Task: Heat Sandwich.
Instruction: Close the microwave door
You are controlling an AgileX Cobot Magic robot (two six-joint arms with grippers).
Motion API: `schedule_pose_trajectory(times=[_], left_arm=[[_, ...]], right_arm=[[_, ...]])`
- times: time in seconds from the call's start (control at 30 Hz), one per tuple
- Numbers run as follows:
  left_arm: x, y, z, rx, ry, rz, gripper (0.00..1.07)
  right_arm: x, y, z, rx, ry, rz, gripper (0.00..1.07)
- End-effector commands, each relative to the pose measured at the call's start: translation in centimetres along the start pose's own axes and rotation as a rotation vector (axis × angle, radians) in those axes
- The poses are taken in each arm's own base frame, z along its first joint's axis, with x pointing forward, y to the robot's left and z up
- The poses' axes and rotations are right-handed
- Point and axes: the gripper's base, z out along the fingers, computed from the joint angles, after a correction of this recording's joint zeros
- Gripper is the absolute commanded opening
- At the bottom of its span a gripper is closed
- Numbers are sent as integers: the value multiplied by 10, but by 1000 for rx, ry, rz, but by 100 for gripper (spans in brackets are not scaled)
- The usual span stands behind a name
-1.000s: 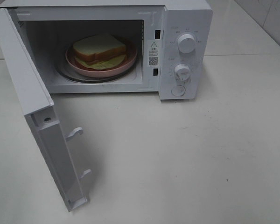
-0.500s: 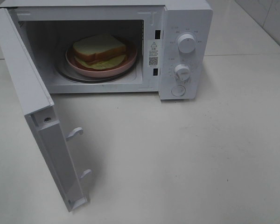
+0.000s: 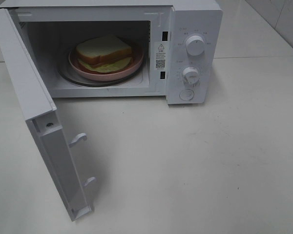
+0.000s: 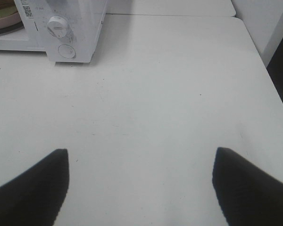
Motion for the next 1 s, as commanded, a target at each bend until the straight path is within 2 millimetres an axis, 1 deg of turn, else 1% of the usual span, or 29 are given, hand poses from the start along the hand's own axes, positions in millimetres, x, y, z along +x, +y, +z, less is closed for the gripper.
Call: schedule_pose_trajectory(times=[0.03,0.23,0.37,0.5,0.57,0.63,0.67,0.73,0.8,0.83,0.87,0.9,0.93,0.97,1.0], left_arm=[[-1,-1,-1,18,-20,-12,98],[-2,-2,-1,24,-27,-16,98],[-6,-2,-4,22,-58,-14,98],[-10,-1,-3,12,-58,-11,95],[-13,-1,1,11,-39,-15,93],[-18,1,9,7,17,-22,91],[-18,1,9,7,17,-22,91],[-21,2,16,5,58,-28,90],[-26,4,27,2,126,-37,88],[-26,4,27,2,126,-37,88],[-28,4,31,0,142,-40,87],[-33,6,37,-3,142,-40,81],[-35,6,39,-4,130,-39,78],[-35,6,39,-4,130,-39,78],[-38,7,41,-10,114,-36,74]], right_arm=[[1,0,-4,3,-38,13,76],[1,0,-4,3,-38,13,76],[1,0,-4,3,-38,13,76],[1,0,-4,3,-38,13,76],[1,0,-4,3,-38,13,76],[1,0,-4,3,-38,13,76],[1,0,-4,3,-38,13,76],[1,0,-4,3,-38,13,76],[1,0,-4,3,-38,13,76],[1,0,-4,3,-38,13,76],[1,0,-4,3,-38,11,76],[1,0,-4,3,-38,11,76],[1,0,-4,3,-38,11,76],[1,0,-4,3,-38,11,76],[1,0,-4,3,-38,11,76]])
